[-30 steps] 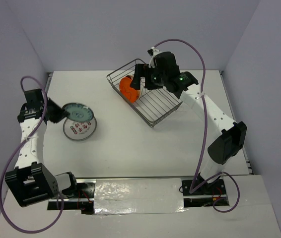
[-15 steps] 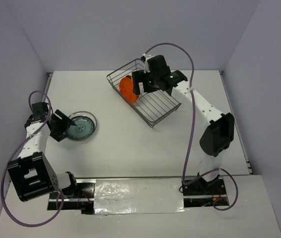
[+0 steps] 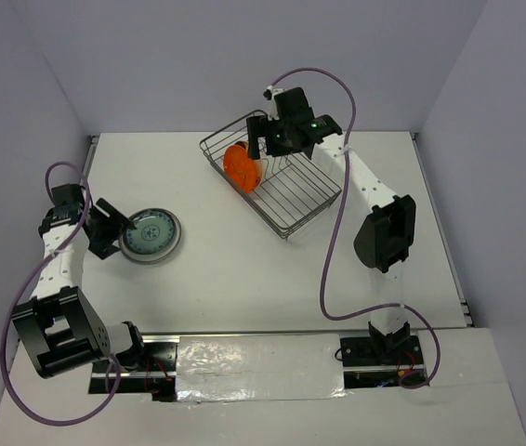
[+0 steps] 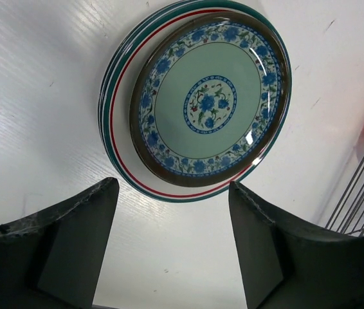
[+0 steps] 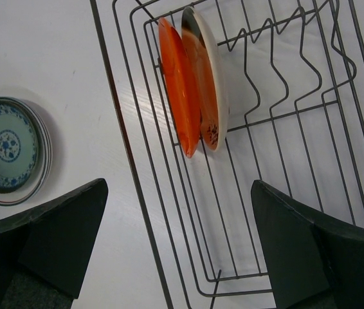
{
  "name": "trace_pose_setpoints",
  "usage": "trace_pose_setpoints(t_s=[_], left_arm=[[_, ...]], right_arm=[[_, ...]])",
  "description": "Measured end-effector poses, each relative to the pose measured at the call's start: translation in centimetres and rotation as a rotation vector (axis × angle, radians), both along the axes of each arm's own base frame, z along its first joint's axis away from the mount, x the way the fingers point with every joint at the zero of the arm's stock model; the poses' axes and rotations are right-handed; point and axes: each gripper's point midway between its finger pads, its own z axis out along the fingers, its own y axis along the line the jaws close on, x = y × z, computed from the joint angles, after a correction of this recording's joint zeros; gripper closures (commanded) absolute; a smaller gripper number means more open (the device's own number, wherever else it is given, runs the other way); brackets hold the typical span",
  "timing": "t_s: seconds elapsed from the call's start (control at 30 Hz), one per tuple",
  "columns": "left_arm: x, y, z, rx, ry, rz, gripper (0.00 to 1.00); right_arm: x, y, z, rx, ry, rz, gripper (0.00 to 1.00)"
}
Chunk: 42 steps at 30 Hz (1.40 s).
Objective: Unload the plates from the dish rack
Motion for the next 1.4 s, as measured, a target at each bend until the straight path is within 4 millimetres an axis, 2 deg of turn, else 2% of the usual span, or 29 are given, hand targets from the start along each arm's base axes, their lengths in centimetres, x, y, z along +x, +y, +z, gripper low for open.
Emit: trace_pose_setpoints(t_s=[0.07, 0.1, 0.23, 0.43, 0.53, 0.67, 0.73, 0.77, 0.87, 0.93, 1.07, 1.3, 1.4], left_arm=[[0.0, 0.0, 0.2, 0.005, -0.004, -0.004, 0.2], [0.0, 0.1, 0.2, 0.009, -0.006, -0.01, 0.27], [0.1, 0.2, 0.0, 0.018, -0.003, -0.024, 0.38], [0.4, 0.8, -1.5, 0.035, 0.038, -0.028, 0.38], [0.6, 1.1, -1.7, 0.042, 0.043, -0.025, 0.42], [1.1, 1.4, -2.4, 0.048, 0.046, -0.025, 0.47], [1.4, 1.6, -2.8, 0.049, 0.048, -0.027, 0.58], [1.6, 1.7, -3.0, 0.049, 0.049, -0.028, 0.6], [2.0, 1.9, -3.6, 0.056, 0.053, -0.041, 0.57], [2.2, 2.0, -3.9, 0.056, 0.052, -0.041, 0.55], [2.2, 2.2, -4.0, 0.059, 0.052, -0.037, 0.5], [1.6, 2.2, -4.8, 0.061, 0.073, -0.031, 0.49], [1.3, 2.0, -5.2, 0.056, 0.083, -0.032, 0.43]], right_arm=[[-0.1, 0.1, 0.0, 0.005, 0.003, 0.005, 0.0], [-0.1, 0.2, 0.0, 0.007, 0.004, 0.008, 0.0], [-0.5, 0.3, 0.0, 0.014, 0.01, 0.021, 0.0], [-2.7, -0.4, 0.8, 0.016, 0.015, 0.051, 0.0], [-4.3, -1.2, 2.4, 0.027, -0.004, 0.062, 0.0], [-6.3, -2.3, 6.2, 0.066, -0.069, 0.079, 0.0], [-7.1, -2.7, 8.1, 0.085, -0.108, 0.084, 0.0], [-7.5, -3.0, 9.1, 0.092, -0.127, 0.086, 0.0], [-8.3, -3.7, 11.1, 0.108, -0.172, 0.09, 0.0], [-8.5, -4.3, 11.7, 0.112, -0.186, 0.087, 0.0], [-8.7, -4.9, 11.2, 0.104, -0.175, 0.077, 0.0], [-8.8, -5.0, 10.4, 0.098, -0.155, 0.078, 0.0], [-8.8, -5.0, 10.4, 0.099, -0.154, 0.079, 0.0]])
